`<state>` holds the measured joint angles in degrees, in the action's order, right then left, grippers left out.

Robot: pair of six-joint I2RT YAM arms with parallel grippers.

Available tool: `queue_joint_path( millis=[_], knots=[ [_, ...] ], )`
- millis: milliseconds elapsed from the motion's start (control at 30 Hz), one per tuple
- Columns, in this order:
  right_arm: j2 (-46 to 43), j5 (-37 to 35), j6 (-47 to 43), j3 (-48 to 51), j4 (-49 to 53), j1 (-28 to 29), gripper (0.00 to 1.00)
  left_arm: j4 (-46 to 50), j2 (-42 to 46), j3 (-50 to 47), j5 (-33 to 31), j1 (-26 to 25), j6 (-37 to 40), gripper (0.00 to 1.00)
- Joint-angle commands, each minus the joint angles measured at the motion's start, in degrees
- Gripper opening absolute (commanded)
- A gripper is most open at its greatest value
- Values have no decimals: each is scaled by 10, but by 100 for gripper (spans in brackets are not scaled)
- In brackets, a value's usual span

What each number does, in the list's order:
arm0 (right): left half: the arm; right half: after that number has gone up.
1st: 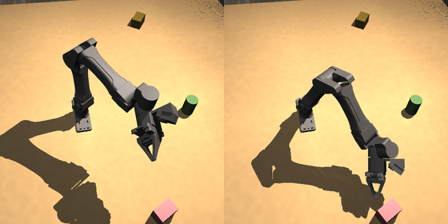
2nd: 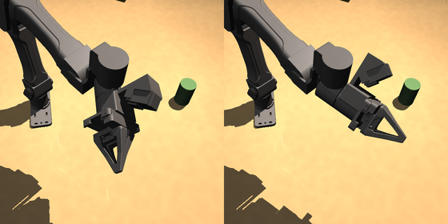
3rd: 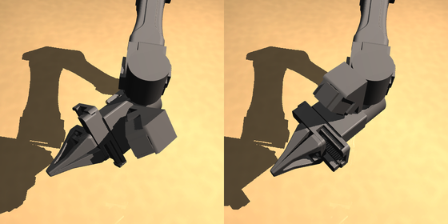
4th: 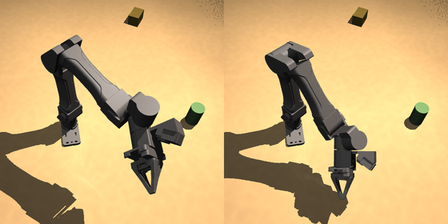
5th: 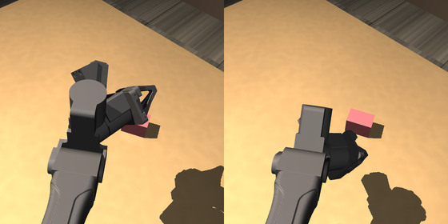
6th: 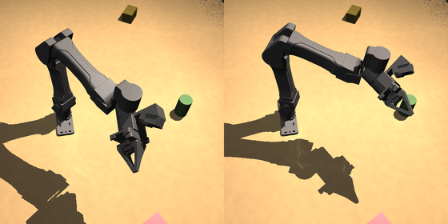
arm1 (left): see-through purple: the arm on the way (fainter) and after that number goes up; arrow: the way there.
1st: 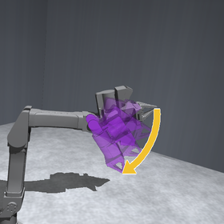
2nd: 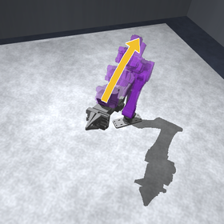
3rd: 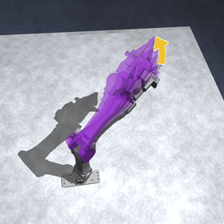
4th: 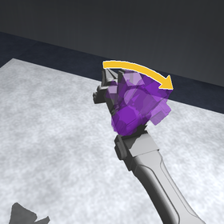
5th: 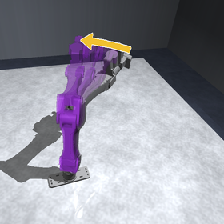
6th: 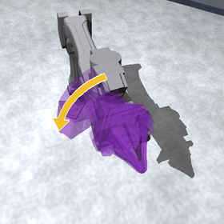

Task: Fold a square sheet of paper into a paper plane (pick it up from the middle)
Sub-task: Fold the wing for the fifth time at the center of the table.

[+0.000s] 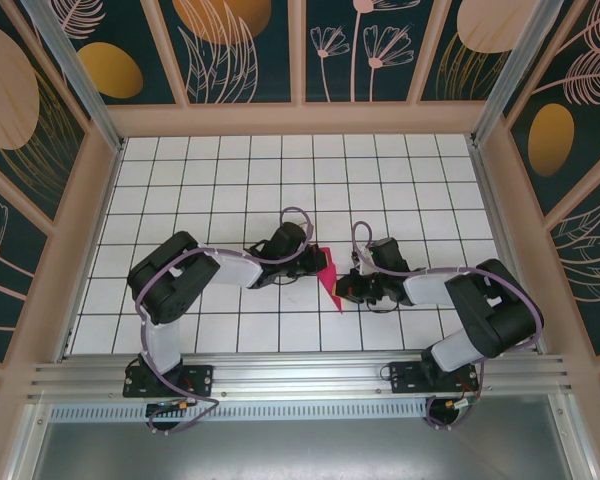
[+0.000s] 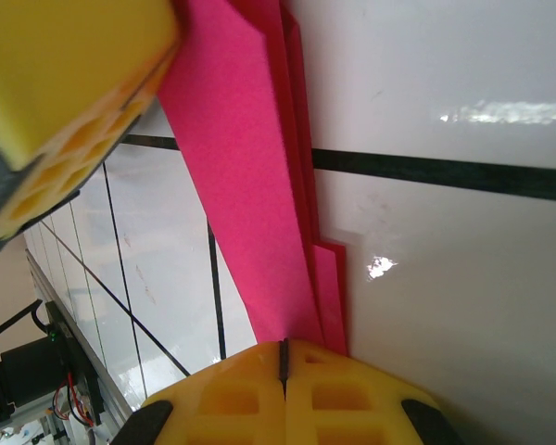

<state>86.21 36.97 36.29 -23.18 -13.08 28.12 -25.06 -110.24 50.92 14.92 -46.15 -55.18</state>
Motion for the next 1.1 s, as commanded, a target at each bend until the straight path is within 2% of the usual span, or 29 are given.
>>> queue_joint_path(
  millis=[0, 200, 433, 1067],
  knots=[
    [33, -53, -13, 32, 78, 11, 0, 16, -10, 14, -37, -2, -7, 0],
    [22, -52, -17, 34, 88, 11, 0, 78, -40, 30, -83, 3, -7, 0],
    [15, -50, -21, 33, 98, 11, 0, 77, -35, 8, -96, 21, 4, 0],
    [20, -43, -22, 40, 90, 11, 0, 8, -20, -25, -67, 73, 62, 2]
  ],
)
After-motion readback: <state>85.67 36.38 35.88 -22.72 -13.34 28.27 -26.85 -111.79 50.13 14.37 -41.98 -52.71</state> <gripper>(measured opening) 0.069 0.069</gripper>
